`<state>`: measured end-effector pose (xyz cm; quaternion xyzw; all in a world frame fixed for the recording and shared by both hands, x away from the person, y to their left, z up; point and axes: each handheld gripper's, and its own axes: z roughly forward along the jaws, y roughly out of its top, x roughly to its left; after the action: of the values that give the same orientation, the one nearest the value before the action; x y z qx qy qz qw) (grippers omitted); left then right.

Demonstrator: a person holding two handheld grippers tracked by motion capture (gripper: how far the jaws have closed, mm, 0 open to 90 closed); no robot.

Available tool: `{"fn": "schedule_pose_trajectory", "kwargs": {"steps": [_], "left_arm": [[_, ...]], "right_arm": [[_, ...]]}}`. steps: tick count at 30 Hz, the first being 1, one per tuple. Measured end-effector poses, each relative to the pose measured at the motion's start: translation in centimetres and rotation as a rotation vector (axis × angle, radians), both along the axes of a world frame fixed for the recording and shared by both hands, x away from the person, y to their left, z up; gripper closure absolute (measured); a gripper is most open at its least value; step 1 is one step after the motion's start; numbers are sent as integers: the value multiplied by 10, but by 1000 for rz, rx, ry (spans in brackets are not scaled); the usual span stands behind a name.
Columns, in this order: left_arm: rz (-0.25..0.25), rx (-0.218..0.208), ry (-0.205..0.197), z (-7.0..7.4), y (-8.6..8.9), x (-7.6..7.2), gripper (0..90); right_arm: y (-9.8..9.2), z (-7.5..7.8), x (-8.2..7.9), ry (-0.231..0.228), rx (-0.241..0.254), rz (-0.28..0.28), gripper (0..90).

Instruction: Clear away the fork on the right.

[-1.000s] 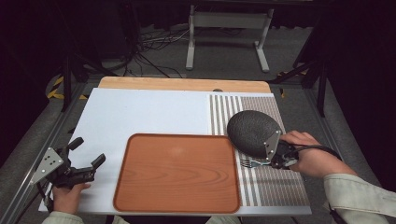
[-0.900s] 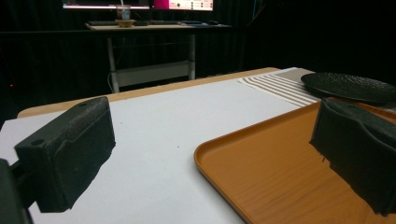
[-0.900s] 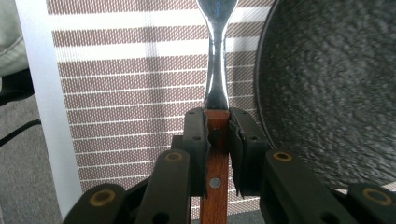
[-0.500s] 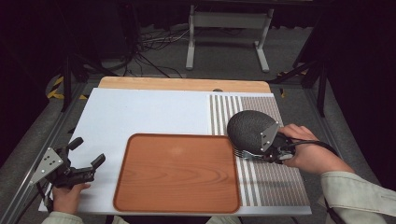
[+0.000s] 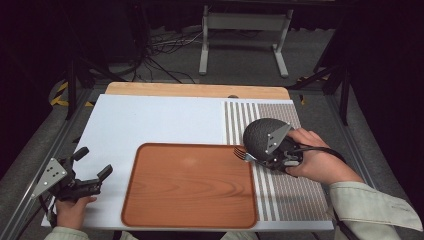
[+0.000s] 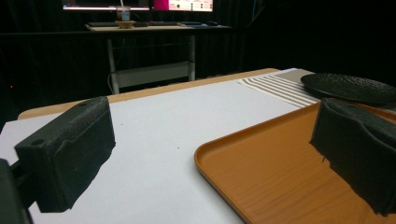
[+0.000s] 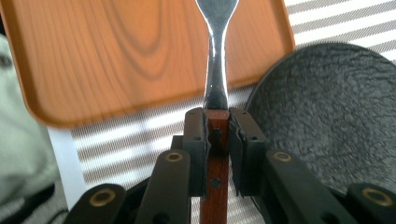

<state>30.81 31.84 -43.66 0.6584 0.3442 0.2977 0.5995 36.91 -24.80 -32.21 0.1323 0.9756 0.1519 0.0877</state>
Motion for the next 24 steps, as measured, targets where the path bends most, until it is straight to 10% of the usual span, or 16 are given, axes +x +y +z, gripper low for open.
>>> {"fn": "schedule_pose_trajectory", "kwargs": {"steps": [24], "left_arm": [[2,-4,-7,1,1,-1,5]], "right_arm": [[43,-1,-4,116,149,-282,784]]}}
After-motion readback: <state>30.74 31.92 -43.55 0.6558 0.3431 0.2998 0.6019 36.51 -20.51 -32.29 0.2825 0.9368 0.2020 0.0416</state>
